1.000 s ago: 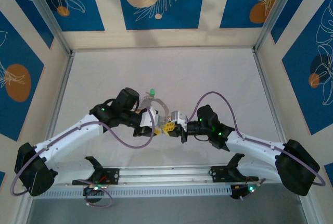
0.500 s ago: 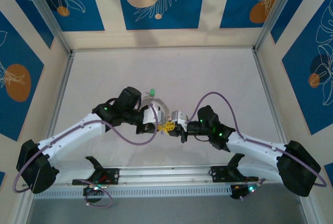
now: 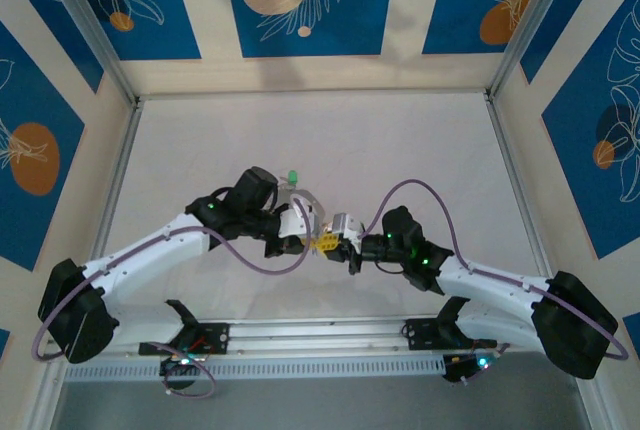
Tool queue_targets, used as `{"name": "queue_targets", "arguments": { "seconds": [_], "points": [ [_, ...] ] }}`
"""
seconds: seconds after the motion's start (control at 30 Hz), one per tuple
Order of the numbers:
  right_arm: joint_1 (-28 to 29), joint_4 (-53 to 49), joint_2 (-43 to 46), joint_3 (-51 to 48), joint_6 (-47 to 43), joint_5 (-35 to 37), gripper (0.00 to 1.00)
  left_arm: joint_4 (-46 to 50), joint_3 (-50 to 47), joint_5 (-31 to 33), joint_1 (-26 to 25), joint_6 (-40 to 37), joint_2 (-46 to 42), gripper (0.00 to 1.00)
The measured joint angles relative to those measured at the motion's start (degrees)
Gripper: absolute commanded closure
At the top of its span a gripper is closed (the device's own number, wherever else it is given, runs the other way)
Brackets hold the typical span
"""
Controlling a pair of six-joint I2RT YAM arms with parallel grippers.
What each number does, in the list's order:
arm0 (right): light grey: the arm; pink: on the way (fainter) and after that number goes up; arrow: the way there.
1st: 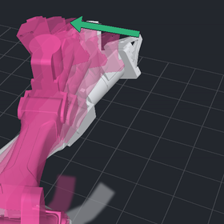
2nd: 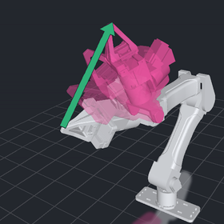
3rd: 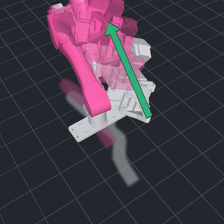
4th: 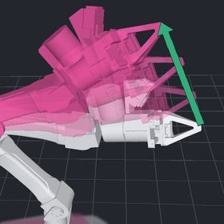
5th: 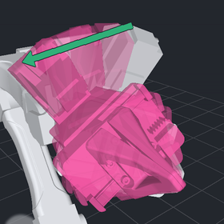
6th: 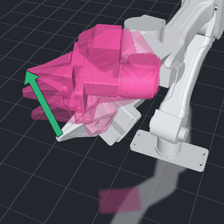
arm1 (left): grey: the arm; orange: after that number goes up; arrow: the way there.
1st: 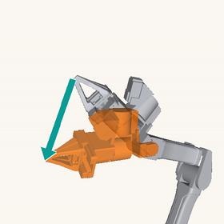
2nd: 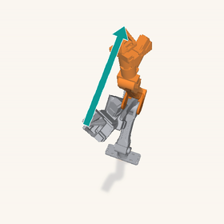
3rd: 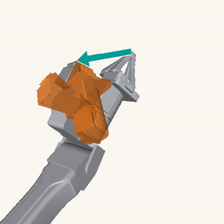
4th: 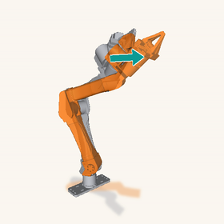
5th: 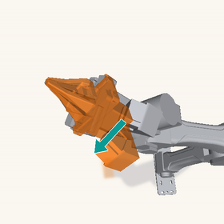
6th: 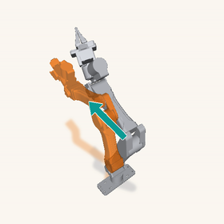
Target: Put the keys on the keyring
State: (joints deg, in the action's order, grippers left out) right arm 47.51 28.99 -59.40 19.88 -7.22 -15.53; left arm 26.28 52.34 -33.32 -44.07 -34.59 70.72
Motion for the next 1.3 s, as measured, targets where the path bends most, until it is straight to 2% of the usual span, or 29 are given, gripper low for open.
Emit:
{"name": "queue_targets", "arguments": {
  "seconds": [0.27, 0.43, 0.63, 1.0, 1.3],
  "points": [
    [0.28, 0.31, 0.0, -0.09, 0.39, 0.44, 1.0, -0.13, 0.0, 0.44, -0.26, 0.57, -0.02, 0.87],
    [0.72, 0.28, -0.07, -0.09, 0.57, 1.46, 1.0, -0.11, 0.0, 0.48, -0.33, 2.1, -0.04, 1.0],
    [1.46, 0.11, -0.17, -0.11, 0.07, 2.47, 1.0, 0.59, 0.0, 0.33, -0.33, 2.54, -0.11, 1.0],
    [1.66, 1.42, 1.07, -1.66, -0.28, 3.43, 0.78, -0.63, 0.0, 0.2, -0.42, 2.51, -1.4, 1.0],
    [1.6, 1.29, 4.09, -3.93, -0.09, 3.56, 0.77, -1.6, 0.0, -1.97, -0.48, 0.94, -1.4, 1.0]
  ]
}}
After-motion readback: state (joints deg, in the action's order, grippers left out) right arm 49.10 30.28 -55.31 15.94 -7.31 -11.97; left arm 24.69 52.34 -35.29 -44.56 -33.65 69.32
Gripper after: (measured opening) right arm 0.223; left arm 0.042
